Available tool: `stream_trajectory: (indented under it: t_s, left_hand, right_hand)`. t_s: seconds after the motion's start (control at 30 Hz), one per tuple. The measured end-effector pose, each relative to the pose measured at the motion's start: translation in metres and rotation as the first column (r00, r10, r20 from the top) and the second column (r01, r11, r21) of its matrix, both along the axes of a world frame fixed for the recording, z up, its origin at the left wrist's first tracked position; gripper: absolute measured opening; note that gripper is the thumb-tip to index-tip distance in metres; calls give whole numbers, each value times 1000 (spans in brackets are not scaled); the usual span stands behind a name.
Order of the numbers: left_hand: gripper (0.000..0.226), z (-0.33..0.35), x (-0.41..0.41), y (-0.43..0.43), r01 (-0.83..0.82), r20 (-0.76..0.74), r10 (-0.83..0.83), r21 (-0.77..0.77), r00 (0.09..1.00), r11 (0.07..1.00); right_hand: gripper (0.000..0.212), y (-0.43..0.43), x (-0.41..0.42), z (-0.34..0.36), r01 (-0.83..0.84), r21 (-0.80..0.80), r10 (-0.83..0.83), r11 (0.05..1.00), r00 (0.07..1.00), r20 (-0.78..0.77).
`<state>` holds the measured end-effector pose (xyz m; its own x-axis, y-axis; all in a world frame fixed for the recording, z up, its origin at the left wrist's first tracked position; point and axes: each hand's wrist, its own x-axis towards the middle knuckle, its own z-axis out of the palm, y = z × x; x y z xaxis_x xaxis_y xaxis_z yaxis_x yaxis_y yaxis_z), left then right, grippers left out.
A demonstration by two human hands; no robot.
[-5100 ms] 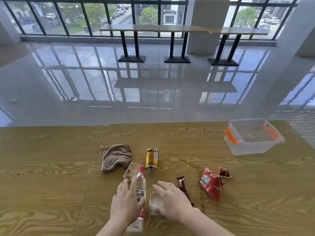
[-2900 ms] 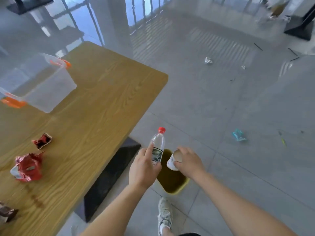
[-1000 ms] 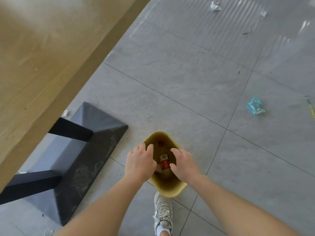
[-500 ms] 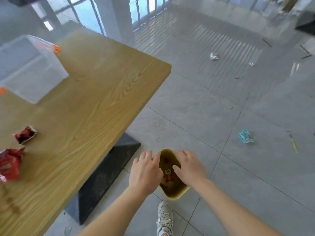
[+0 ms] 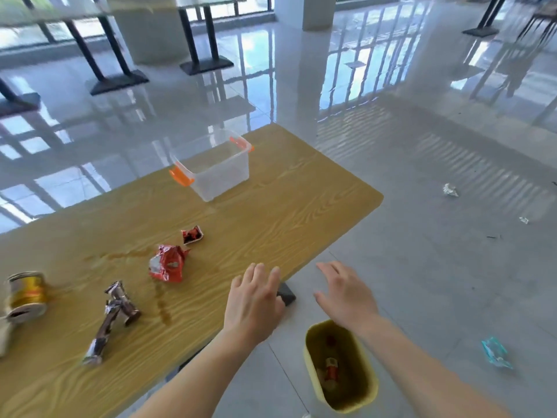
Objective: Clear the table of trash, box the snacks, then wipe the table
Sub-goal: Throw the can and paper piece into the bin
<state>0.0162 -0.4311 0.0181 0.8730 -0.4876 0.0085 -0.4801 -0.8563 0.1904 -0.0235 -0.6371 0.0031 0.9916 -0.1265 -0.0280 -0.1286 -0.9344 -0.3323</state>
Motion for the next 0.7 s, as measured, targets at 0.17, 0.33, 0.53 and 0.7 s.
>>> stream_trajectory:
  t_s: [0.17,0.33,0.53,0.7]
  left_hand:
    - [54,26,7,65,-208,38,209,-25,977,978]
    - [59,47,7,141,-406,91,409,-58,908,912]
    - [58,67,-2,238,-583,119,588,-78,800,809]
    - [60,77,-2,314,-681,122,688,-96,715,726]
  right_hand:
    - [60,61,40,33,-194,20,193,981,979,68]
    - [60,139,71,57,-381,15,376,924,917,134]
    - [58,236,95,76,-549,17,537,836,823,184]
    - [57,317,116,83,-626,10,614,780,769,178]
